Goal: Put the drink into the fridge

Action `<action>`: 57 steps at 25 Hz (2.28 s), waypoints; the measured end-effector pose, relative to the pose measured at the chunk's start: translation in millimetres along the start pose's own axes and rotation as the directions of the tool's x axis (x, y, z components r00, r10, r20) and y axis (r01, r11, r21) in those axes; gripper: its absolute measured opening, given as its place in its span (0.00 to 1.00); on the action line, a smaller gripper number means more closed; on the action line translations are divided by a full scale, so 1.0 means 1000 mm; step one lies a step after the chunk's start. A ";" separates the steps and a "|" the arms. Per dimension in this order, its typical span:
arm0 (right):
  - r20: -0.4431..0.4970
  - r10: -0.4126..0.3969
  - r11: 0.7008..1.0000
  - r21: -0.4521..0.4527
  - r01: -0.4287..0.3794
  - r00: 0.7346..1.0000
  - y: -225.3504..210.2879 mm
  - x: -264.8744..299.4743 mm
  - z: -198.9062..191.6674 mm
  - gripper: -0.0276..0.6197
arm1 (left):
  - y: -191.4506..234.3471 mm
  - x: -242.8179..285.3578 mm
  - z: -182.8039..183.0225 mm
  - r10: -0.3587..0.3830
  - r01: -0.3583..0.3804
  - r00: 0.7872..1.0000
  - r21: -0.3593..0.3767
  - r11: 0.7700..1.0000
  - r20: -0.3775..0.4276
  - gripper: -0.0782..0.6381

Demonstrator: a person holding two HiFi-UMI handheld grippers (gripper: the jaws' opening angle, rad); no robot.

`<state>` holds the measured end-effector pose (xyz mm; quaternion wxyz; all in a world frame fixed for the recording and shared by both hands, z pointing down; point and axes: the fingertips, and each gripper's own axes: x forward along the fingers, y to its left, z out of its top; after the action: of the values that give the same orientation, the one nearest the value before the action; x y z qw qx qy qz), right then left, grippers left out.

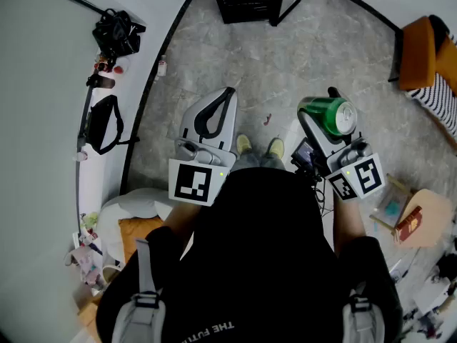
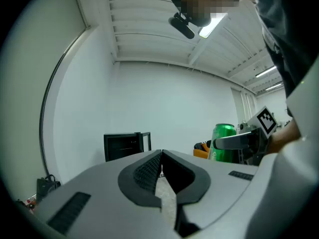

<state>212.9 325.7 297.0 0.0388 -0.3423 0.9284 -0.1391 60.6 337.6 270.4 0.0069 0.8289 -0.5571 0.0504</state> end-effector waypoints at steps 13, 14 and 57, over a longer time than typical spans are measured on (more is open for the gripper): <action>0.010 -0.006 1.000 0.008 0.006 1.000 0.009 0.011 0.007 0.56 | 0.015 -0.013 -0.001 0.012 -0.012 1.000 0.010 1.000 0.008 0.13; 0.013 -0.008 1.000 0.012 0.008 1.000 0.011 0.013 0.007 0.56 | 0.018 -0.015 -0.001 0.012 -0.012 1.000 0.004 1.000 0.009 0.13; 0.037 -0.005 0.999 0.046 0.004 0.999 -0.026 0.130 0.023 0.56 | 0.119 0.050 -0.001 0.030 -0.030 0.999 0.012 0.999 0.015 0.13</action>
<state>134.0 217.1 285.6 0.0634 -0.3459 0.9233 -0.1543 -30.6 246.7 270.1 -0.0029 0.8209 -0.5691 0.0475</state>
